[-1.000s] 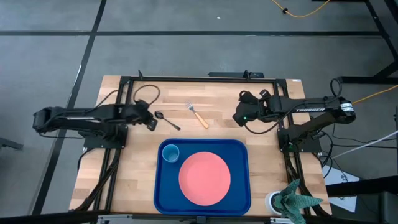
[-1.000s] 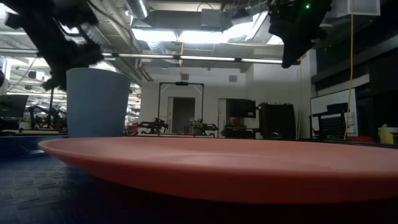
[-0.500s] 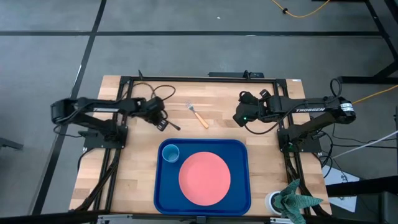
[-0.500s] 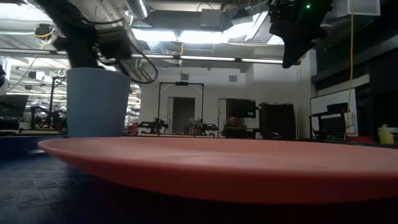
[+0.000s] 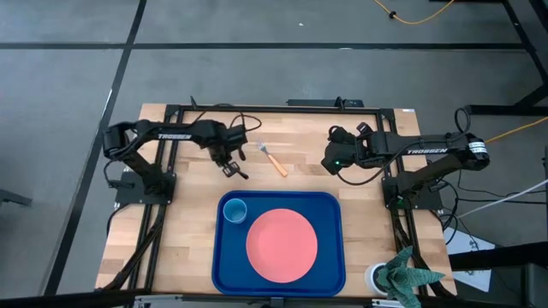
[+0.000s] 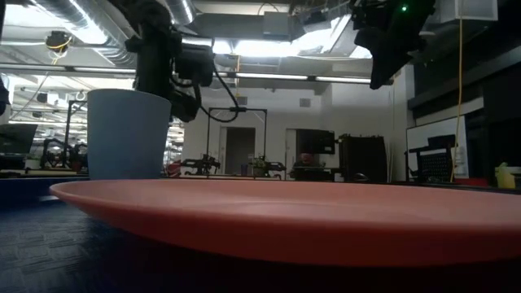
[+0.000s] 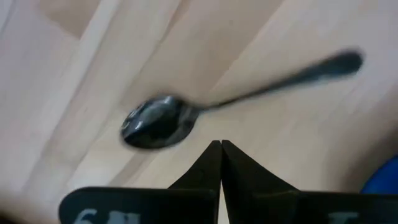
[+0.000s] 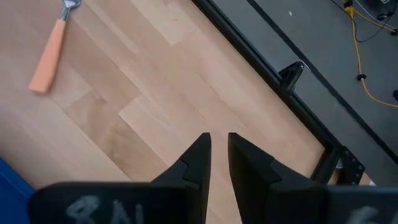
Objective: Pick and place plate/cup/fork/spoon on tray
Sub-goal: Adjust the black spoon and orange fork on the table
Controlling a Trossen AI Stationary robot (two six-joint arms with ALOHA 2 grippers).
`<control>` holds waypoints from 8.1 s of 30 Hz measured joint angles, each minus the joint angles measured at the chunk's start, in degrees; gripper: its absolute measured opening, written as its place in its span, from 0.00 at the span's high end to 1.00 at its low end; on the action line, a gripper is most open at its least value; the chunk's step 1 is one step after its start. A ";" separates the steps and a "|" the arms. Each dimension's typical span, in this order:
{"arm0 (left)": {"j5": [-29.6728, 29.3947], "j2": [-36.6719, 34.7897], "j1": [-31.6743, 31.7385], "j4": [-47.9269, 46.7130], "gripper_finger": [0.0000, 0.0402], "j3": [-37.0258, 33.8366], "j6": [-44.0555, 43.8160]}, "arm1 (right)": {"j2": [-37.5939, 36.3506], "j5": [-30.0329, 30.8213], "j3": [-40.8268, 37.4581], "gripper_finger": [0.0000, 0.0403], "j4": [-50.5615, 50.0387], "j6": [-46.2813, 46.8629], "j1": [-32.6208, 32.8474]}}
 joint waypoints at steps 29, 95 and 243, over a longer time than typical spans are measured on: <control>-0.60 24.39 -3.97 -0.04 1.00 26.06 9.98 | 0.02 -1.14 0.00 0.85 -0.17 0.06 0.11; -7.91 26.16 -2.82 13.27 1.00 22.67 17.92 | 0.02 -2.48 -0.02 0.85 -1.03 -0.36 0.11; 0.13 36.15 -6.77 11.18 1.00 37.22 20.06 | 0.02 -2.50 -0.04 0.85 -3.69 -0.20 0.11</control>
